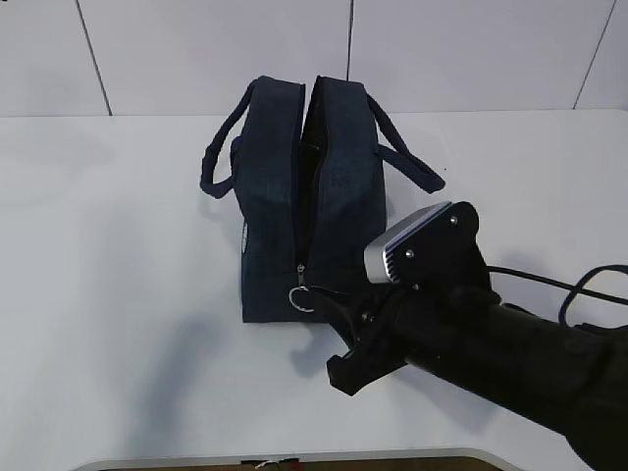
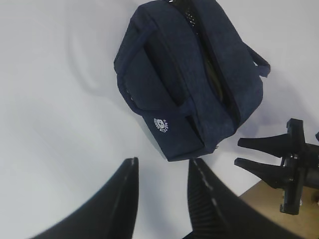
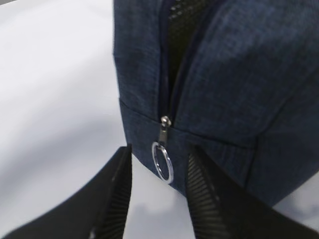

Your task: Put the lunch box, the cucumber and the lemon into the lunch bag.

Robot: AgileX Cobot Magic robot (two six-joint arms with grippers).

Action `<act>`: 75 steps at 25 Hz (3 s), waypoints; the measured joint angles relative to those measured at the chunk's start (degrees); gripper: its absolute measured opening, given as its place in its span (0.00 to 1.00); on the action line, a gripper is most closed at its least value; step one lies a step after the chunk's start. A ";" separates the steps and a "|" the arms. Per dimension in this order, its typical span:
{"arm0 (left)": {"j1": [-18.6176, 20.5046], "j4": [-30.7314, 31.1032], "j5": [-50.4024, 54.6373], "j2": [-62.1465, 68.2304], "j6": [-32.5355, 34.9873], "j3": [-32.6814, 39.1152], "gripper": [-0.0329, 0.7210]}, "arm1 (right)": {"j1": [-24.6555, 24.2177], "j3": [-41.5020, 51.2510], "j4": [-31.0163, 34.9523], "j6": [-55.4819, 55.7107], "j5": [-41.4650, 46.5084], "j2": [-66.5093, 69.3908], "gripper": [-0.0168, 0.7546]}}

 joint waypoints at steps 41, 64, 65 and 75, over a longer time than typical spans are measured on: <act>0.00 0.00 0.00 0.00 0.00 0.00 0.36 | 0.00 -4.25 -1.66 2.68 -11.22 15.95 0.41; 0.00 0.00 0.00 0.00 0.00 0.00 0.36 | 0.00 -5.33 -4.94 3.80 -15.26 17.97 0.41; 0.00 0.00 0.00 0.00 0.00 0.00 0.36 | 0.00 -5.33 -4.94 3.80 -15.68 17.97 0.41; 0.00 0.00 0.00 0.00 0.00 0.00 0.36 | 0.00 -5.33 -4.79 3.80 -16.05 17.97 0.41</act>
